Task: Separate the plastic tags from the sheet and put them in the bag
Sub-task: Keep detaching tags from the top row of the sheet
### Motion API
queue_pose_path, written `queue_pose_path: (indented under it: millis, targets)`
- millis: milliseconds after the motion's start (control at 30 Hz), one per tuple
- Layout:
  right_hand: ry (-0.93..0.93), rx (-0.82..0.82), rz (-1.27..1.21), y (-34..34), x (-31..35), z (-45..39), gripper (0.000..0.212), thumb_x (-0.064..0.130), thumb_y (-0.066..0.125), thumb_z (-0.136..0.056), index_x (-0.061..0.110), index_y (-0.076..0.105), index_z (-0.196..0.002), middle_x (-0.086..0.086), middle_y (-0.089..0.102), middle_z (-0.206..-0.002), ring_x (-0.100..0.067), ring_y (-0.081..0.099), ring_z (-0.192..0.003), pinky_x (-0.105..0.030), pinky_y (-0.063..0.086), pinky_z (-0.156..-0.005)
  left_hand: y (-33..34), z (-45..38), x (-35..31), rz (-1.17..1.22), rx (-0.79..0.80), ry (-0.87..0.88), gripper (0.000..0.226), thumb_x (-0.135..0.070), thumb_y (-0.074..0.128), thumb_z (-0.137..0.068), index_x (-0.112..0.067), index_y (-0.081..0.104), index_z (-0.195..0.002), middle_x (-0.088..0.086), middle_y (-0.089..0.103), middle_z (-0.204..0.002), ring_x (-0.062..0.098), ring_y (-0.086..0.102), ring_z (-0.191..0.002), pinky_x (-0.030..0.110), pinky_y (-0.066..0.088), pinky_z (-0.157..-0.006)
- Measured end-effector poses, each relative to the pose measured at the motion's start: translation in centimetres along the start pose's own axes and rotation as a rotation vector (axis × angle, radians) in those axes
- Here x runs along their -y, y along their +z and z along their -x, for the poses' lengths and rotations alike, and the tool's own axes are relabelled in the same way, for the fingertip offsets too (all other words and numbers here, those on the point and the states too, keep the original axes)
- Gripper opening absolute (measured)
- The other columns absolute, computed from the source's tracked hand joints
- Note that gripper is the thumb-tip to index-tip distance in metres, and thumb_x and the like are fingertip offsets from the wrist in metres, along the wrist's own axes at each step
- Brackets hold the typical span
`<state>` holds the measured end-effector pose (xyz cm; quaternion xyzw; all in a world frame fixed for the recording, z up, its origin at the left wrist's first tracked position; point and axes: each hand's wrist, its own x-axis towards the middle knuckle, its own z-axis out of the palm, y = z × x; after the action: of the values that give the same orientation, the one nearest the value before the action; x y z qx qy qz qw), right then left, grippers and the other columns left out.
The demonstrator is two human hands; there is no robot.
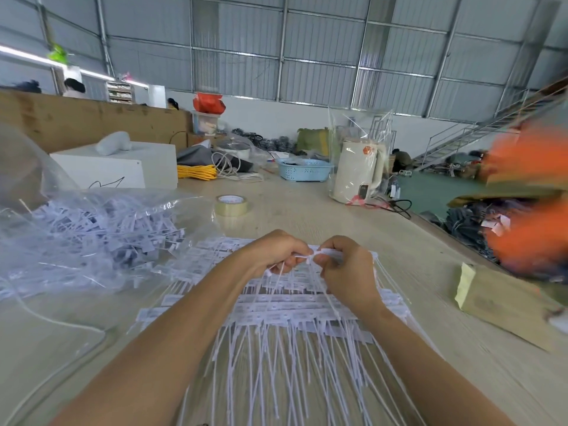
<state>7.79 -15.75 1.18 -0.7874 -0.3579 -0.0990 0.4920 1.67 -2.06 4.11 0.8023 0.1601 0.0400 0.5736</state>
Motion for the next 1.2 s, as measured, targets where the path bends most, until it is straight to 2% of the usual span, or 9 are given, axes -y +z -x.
queue_pose_path:
  millis: [133, 233, 333, 467, 567, 800, 900, 1033, 1200]
  targets:
    - [0.330, -0.148, -0.250, -2.5, -2.1, -1.6, 0.003, -0.001, 0.061, -0.085, 0.000, 0.064, -0.085, -0.010, 0.061, -0.062, -0.016, 0.054, -0.048, -0.019, 0.045, -0.038, -0.6, 0.8, -0.1, -0.060, 0.094, 0.023, 0.046, -0.012, 0.059, -0.088, -0.018, 0.057, -0.042, -0.005, 0.040, -0.041, 0.009, 0.030, -0.038, 0.020, 0.023, -0.044]
    - [0.565, 0.022, -0.692, -4.3, -2.3, -1.9, 0.003, 0.002, 0.061, -0.087, -0.001, 0.061, -0.087, -0.005, 0.054, -0.048, -0.009, 0.047, -0.037, -0.014, 0.039, -0.034, -0.3, 1.0, -0.3, -0.222, 0.032, 0.078, 0.025, -0.011, 0.054, -0.092, -0.001, 0.068, -0.074, 0.000, 0.061, -0.055, 0.008, 0.048, -0.049, 0.015, 0.038, -0.045]
    - [0.574, 0.204, -0.776, -3.7, -1.2, -1.7, 0.007, 0.003, 0.059, -0.088, 0.002, 0.061, -0.082, -0.007, 0.059, -0.061, -0.010, 0.059, -0.048, -0.016, 0.045, -0.038, 0.5, 1.0, -0.3, -0.342, 0.073, 0.048, 0.027, 0.008, 0.043, -0.086, 0.010, 0.066, -0.100, 0.014, 0.065, -0.089, 0.013, 0.055, -0.067, 0.019, 0.044, -0.056]
    - [0.509, 0.343, -0.672, -1.8, -0.7, -0.5, 0.009, 0.006, 0.062, -0.087, 0.003, 0.062, -0.079, -0.011, 0.062, -0.078, -0.022, 0.063, -0.073, -0.030, 0.058, -0.065, 0.7, 1.0, -0.4, -0.537, 0.094, 0.088, 0.032, 0.011, 0.050, -0.079, 0.002, 0.064, -0.106, 0.006, 0.054, -0.098, 0.019, 0.049, -0.090, 0.026, 0.039, -0.074]
    - [0.475, 0.308, -0.689, -0.5, -0.7, 0.2, 0.010, 0.002, 0.062, -0.087, -0.001, 0.060, -0.078, -0.016, 0.067, -0.077, -0.028, 0.070, -0.074, -0.037, 0.060, -0.068, 0.6, 1.0, -0.3, -0.542, 0.041, 0.116, 0.039, 0.006, 0.057, -0.082, -0.010, 0.056, -0.119, 0.001, 0.051, -0.102, 0.015, 0.051, -0.088, 0.026, 0.043, -0.074]
    - [0.349, 0.190, -0.613, -0.4, -0.6, 0.4, 0.008, -0.004, 0.062, -0.085, 0.003, 0.060, -0.082, -0.007, 0.057, -0.055, -0.015, 0.055, -0.043, -0.022, 0.048, -0.046, -0.3, 0.7, 0.1, -0.455, 0.006, 0.098, 0.031, -0.013, 0.072, -0.081, -0.012, 0.056, -0.108, 0.004, 0.055, -0.098, 0.018, 0.054, -0.088, 0.034, 0.048, -0.080]
    - [0.295, 0.146, -0.558, -0.5, -0.8, 0.2, 0.006, -0.002, 0.064, -0.085, 0.005, 0.065, -0.086, -0.006, 0.058, -0.053, -0.013, 0.054, -0.043, -0.021, 0.047, -0.047, -1.0, 0.7, 0.5, -0.535, 0.022, 0.080, 0.025, -0.032, 0.068, -0.085, -0.010, 0.063, -0.075, 0.003, 0.054, -0.070, 0.016, 0.053, -0.070, 0.028, 0.045, -0.068]
    - [0.251, 0.196, -0.471, -0.5, -0.8, 0.2, 0.007, -0.001, 0.068, -0.081, 0.003, 0.066, -0.087, -0.002, 0.062, -0.050, -0.012, 0.058, -0.043, -0.020, 0.049, -0.049, -1.3, 0.9, 0.8, -0.395, 0.022, 0.084, 0.031, -0.025, 0.061, -0.091, -0.011, 0.062, -0.064, -0.001, 0.060, -0.059, 0.006, 0.056, -0.052, 0.012, 0.048, -0.057]
    - [0.233, 0.172, -0.423, -0.5, -0.5, 0.3, 0.007, -0.007, 0.066, -0.081, -0.001, 0.062, -0.080, 0.002, 0.059, -0.043, -0.012, 0.057, -0.038, -0.018, 0.047, -0.043, -0.6, 0.8, 0.4, -0.325, -0.036, 0.075, 0.039, -0.021, 0.062, -0.090, -0.016, 0.055, -0.052, -0.009, 0.050, -0.042, 0.004, 0.045, -0.042, 0.013, 0.035, -0.043]
